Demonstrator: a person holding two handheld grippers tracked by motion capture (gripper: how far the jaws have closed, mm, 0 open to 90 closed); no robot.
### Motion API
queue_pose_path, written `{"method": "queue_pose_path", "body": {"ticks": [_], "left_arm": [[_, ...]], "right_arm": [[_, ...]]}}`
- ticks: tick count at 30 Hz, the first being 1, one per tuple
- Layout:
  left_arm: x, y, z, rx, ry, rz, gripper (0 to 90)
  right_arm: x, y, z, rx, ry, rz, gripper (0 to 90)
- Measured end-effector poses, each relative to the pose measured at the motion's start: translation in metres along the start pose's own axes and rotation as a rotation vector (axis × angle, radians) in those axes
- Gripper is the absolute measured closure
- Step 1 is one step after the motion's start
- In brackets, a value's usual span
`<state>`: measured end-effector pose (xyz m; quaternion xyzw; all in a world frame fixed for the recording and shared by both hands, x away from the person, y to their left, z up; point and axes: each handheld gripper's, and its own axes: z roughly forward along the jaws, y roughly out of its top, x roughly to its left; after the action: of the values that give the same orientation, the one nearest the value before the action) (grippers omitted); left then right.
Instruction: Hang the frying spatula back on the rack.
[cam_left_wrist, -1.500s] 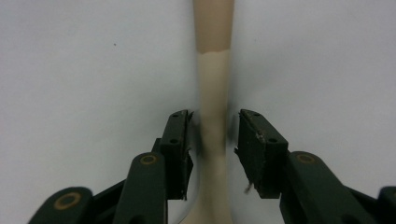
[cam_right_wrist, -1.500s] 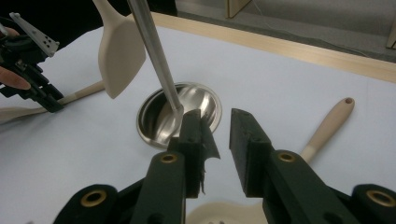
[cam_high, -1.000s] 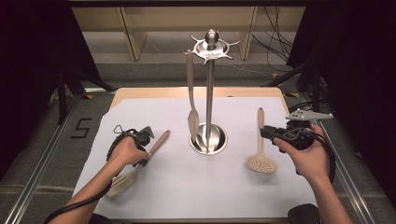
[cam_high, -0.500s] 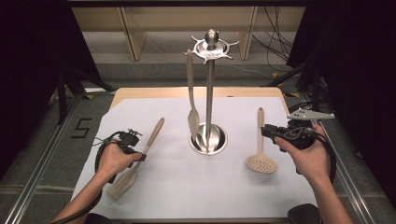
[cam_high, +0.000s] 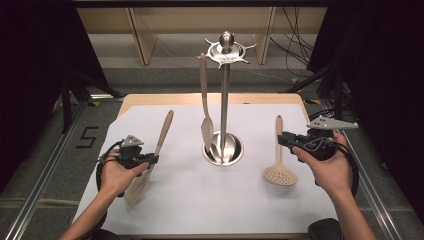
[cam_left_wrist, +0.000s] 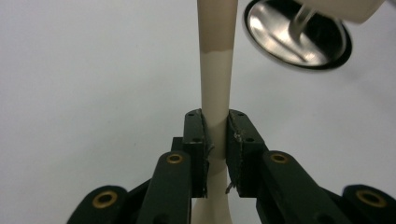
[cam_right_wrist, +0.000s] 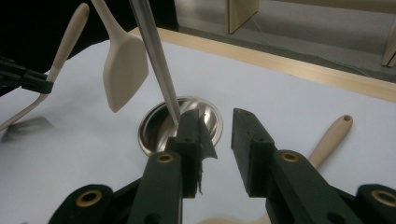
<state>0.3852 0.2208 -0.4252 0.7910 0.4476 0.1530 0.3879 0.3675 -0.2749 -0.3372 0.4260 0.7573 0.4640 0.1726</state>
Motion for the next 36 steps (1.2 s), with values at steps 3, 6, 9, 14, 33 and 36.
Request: {"method": "queue_pose_path", "body": {"ticks": [3, 6, 9, 14, 33, 36], "left_arm": [[-0.006, 0.002, -0.002, -0.076, -0.015, -0.037, 78.3], [-0.012, 0.005, -0.004, -0.144, -0.031, -0.037, 78.3], [-0.022, 0.009, -0.008, -0.194, -0.029, -0.022, 78.3], [-0.033, 0.017, -0.016, -0.247, -0.039, 0.004, 78.3], [-0.078, 0.033, -0.030, -0.345, -0.040, 0.087, 78.3], [-0.082, 0.037, -0.027, -0.349, -0.038, 0.093, 78.3]], "right_arm": [[0.001, 0.000, 0.001, -0.021, -0.002, -0.021, 73.2], [0.006, 0.000, 0.002, -0.019, 0.020, 0.005, 73.2], [0.008, 0.001, 0.004, -0.024, 0.026, -0.025, 73.0], [0.014, 0.003, 0.004, -0.034, 0.031, -0.033, 72.4], [0.049, 0.012, 0.018, -0.067, 0.126, -0.114, 69.1], [0.057, 0.015, 0.021, -0.071, 0.138, -0.093, 68.5]]}}
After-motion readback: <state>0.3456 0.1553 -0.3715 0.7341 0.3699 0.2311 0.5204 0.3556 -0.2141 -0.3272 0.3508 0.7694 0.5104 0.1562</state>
